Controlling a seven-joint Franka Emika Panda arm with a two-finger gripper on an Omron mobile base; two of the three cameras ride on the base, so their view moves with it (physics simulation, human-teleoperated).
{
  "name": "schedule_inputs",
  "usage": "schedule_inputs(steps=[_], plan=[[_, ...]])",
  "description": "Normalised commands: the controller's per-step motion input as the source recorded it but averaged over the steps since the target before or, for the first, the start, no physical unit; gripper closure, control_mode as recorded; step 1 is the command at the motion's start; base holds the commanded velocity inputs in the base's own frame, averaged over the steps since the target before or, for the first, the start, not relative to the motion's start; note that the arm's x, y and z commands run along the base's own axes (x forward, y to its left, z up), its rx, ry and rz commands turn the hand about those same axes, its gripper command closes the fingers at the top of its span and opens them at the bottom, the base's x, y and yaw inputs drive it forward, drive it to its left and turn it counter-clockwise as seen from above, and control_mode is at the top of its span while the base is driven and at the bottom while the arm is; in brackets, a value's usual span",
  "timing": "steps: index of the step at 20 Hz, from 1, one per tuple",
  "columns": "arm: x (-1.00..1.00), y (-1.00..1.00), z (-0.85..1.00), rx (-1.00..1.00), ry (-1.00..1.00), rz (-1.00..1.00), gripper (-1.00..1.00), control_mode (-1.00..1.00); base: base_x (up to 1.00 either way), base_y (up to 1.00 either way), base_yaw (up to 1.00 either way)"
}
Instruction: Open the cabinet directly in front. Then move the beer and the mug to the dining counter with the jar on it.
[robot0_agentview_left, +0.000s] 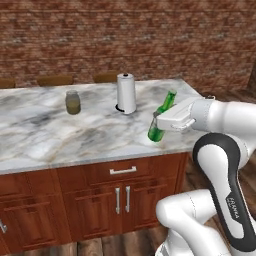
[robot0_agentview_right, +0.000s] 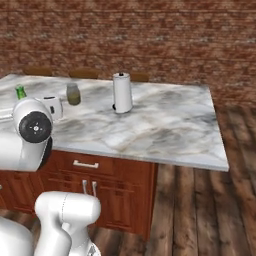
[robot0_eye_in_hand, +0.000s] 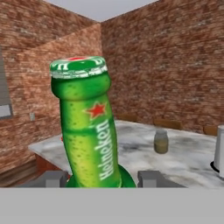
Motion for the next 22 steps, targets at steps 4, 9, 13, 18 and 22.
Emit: schedule_inputs(steps=[4, 9, 13, 18, 22], plan=[[0.0, 0.0, 0.0, 0.0, 0.0, 0.0, 1.0, 1.0, 0.79, 0.0, 0.0], [0.0, 0.0, 0.0, 0.0, 0.0, 0.0, 1.0, 1.0, 0.71, 0.0, 0.0], [0.0, 0.0, 0.0, 0.0, 0.0, 0.0, 1.0, 1.0, 0.63, 0.0, 0.0], [0.24, 0.0, -0.21, -0.02, 0.12, 0.06, 1.0, -1.0, 0.1, 0.0, 0.01], [0.24, 0.0, -0.47, -0.1, 0.25, 0.08, 1.0, -1.0, 0.0, 0.0, 0.0]])
